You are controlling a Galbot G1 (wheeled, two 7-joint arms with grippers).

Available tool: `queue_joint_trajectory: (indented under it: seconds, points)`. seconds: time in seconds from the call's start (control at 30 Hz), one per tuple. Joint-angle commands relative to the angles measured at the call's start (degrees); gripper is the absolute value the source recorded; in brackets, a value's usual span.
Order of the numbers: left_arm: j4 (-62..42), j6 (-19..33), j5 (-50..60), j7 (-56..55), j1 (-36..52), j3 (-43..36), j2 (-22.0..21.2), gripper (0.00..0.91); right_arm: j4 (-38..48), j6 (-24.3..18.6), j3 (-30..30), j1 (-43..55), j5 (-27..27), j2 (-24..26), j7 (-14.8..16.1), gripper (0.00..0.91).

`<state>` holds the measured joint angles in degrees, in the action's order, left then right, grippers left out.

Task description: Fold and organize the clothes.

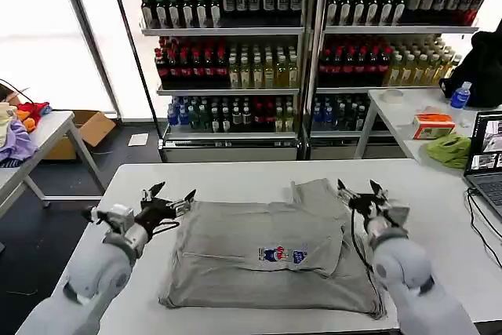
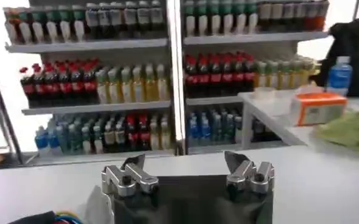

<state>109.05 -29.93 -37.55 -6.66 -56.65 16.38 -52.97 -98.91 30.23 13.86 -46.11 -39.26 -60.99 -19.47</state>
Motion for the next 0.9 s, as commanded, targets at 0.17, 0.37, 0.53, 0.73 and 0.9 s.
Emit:
queue_joint_trajectory:
  seconds: [0.17, 0.37, 0.53, 0.73, 0.9]
  points:
    - [-20.0, -3.1, -4.9, 0.9, 17.0, -13.0, -1.2, 0.907, 27.3, 1.9, -12.7, 22.5, -2.6, -3.8, 4.9, 0.907]
    - [-21.2, -3.1, -4.9, 0.7, 15.8, -12.9, -1.0, 0.907, 31.0, 1.3, -10.8, 20.8, -0.3, -5.7, 6.2, 0.907]
    - [-21.7, -3.1, -4.7, 0.6, 15.5, -12.5, -1.8, 0.907, 32.9, 1.2, -9.6, 20.1, 0.8, -7.2, 6.5, 0.907]
    - [-22.3, -3.1, -4.2, 0.7, 14.8, -12.2, -2.3, 0.907, 32.7, 1.6, -8.7, 18.8, 1.7, -7.6, 6.5, 0.907]
    - [-22.8, -3.1, -4.1, 0.8, 14.6, -12.0, -2.5, 0.907, 32.2, 2.0, -8.7, 18.1, 2.0, -7.6, 6.3, 0.907]
